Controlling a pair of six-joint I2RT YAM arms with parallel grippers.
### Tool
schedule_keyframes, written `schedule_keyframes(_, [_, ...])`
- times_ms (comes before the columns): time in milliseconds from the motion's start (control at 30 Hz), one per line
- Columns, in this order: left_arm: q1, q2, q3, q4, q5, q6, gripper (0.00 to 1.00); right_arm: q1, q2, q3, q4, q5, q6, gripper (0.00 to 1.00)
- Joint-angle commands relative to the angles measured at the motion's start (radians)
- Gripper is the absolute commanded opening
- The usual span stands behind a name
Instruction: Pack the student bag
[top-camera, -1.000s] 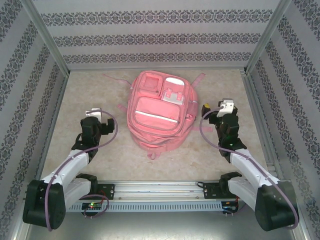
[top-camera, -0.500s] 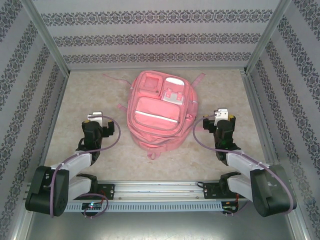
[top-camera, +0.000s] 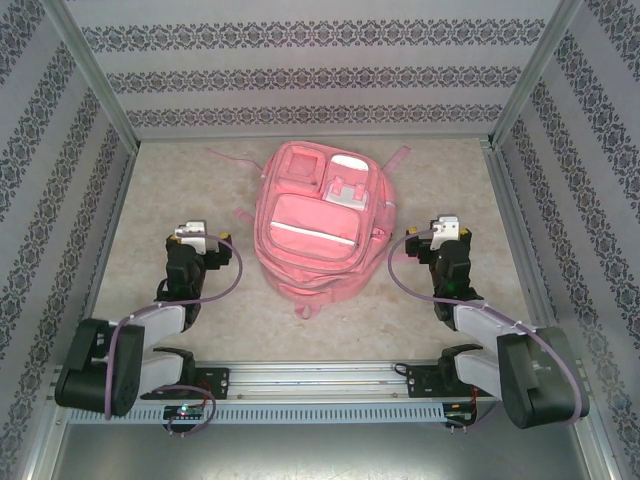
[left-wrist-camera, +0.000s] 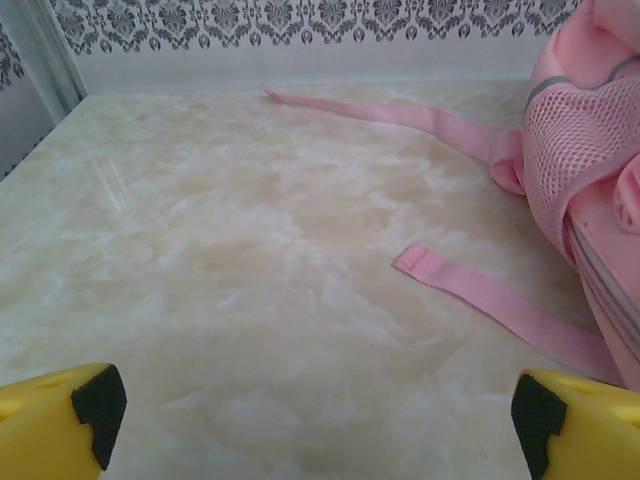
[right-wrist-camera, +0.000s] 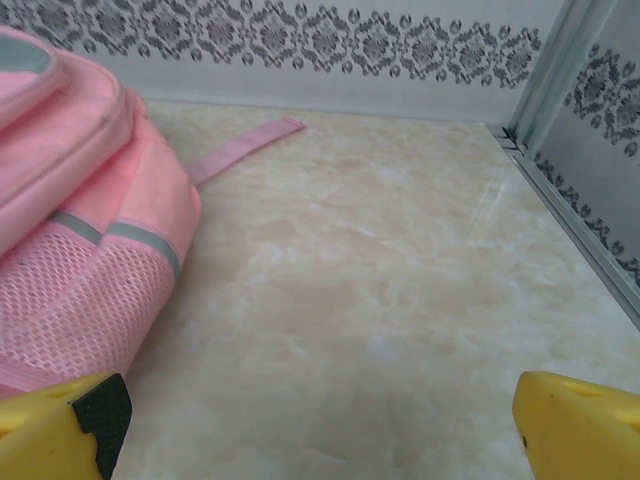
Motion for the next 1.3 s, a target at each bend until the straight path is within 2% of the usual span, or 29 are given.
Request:
schedule_keyframes(0, [0.022,0.155,-0.045,0.365,0.035,0.042,1.0,-0.027,0.082,-0.063,0.275,-0.089,0.013,0.98])
schedule_keyframes(100, [0.035,0.381,-0.038,0.579,0.029,0.032,1.0,-0.071,0.199,-0.066,0.413,-0.162,-0.002,0.98])
schedule_keyframes(167, [0.037,0.383,-0.001,0.523,0.104,0.067,1.0,-0.099,0.357,-0.079,0.59,-0.199,0.016,0.98])
schedule_keyframes(200, [0.037,0.357,0.028,0.439,0.113,0.067,1.0,-0.104,0.419,-0.046,0.605,-0.192,0.029,0.98])
schedule_keyframes(300, [0.04,0.337,0.157,0.163,0.089,0.056,1.0,-0.107,0.362,0.074,0.308,-0.246,0.014,0.98])
schedule_keyframes(367, [0.081,0.332,0.202,0.07,0.121,0.016,1.0,-0.111,0.37,0.175,0.147,-0.191,0.043,0.98])
schedule_keyframes(467, [0.091,0.335,0.202,0.076,0.124,0.003,1.0,-0.126,0.384,0.158,0.208,-0.171,0.07,0.98])
schedule_keyframes(567, [0.091,0.334,0.199,0.081,0.123,0.002,1.0,-0.127,0.375,0.161,0.188,-0.173,0.068,0.98])
schedule_keyframes(700, [0.091,0.333,0.137,0.199,0.001,-0.045,1.0,-0.122,0.374,0.152,0.206,-0.177,0.058,0.98])
schedule_keyframes(867, [0.091,0.333,0.074,0.317,-0.036,-0.056,1.0,-0.116,0.375,0.15,0.208,-0.192,0.048,0.98])
schedule_keyframes(1100, [0.091,0.379,-0.027,0.56,-0.007,-0.052,1.0,-0.116,0.376,0.151,0.208,-0.193,0.048,0.98])
schedule_keyframes(1267, [0.091,0.378,-0.043,0.578,0.001,-0.052,1.0,-0.116,0.377,0.151,0.208,-0.192,0.048,0.98])
